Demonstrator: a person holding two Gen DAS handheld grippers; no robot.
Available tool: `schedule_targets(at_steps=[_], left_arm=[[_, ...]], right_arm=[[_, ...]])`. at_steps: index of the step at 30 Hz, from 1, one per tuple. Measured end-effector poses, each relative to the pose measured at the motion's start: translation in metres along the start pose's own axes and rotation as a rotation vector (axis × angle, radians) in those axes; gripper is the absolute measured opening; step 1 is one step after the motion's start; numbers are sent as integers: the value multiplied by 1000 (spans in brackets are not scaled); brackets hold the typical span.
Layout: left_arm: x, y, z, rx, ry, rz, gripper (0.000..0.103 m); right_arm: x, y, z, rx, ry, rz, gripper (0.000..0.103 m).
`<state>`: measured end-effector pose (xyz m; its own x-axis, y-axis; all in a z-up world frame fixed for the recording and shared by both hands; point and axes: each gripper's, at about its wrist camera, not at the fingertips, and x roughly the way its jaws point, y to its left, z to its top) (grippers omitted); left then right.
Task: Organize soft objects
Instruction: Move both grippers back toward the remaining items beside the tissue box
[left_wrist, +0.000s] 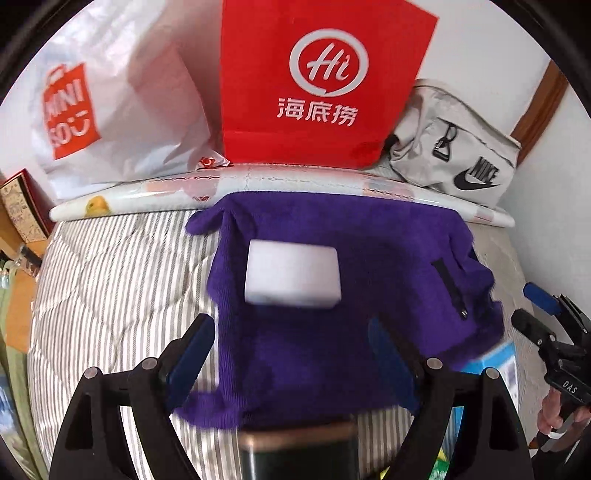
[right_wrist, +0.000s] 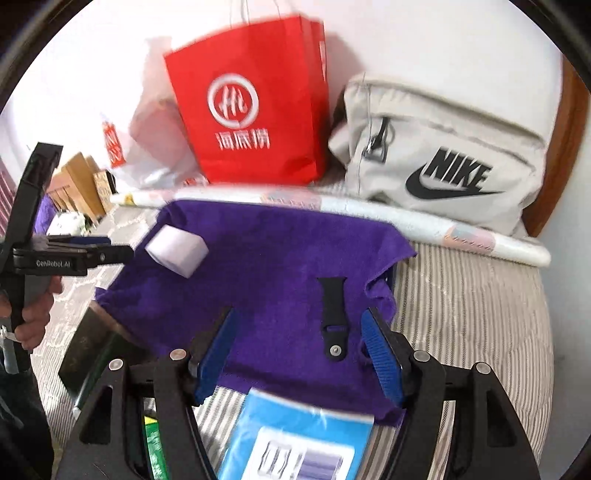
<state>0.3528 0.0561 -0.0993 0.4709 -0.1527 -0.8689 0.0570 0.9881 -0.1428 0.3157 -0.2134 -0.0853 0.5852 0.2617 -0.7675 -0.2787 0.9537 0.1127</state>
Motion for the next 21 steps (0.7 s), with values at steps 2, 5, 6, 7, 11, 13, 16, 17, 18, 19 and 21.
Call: schedule_targets(at_steps=[2, 5, 6, 7, 11, 13, 16, 17, 18, 19, 21], left_arm=[[-15, -3, -14, -1, -16, 7, 84], [-35, -6, -38, -15, -52, -1, 84], [-42, -6, -46, -21, -65, -9, 84], [-48, -7, -56, -28, -76, -14, 84], [-65, -10, -93, -37, -79, -12, 84], [-69, -9, -109, -50, -48, -31, 83], [-78, -10, -136, -45, -53, -57, 83], [-80, -12, -145, -39, -49, -59, 83], [-82, -14, -156, -32, -42, -63, 83], [-85, -16, -164, -30, -42, -72, 83], [-90, -24, -181, -9, -43, -103, 83]], right_arm=[[-16, 3, -7, -4, -7, -31, 76], [-37, 5, -22, 8, -17, -36, 85], [-43, 6, -27, 15, -26, -35, 86], [-49, 6, -31, 25, -33, -38, 90], [-78, 11, -58, 36, -63, -33, 90], [-92, 14, -72, 36, -96, -36, 90], [-105, 15, -94, 51, -97, -51, 90], [-107, 16, -100, 57, -75, -47, 90], [-106, 16, -105, 57, -53, -38, 90], [-107, 17, -112, 56, -36, -35, 90], [-110, 21, -128, 55, -36, -70, 90]])
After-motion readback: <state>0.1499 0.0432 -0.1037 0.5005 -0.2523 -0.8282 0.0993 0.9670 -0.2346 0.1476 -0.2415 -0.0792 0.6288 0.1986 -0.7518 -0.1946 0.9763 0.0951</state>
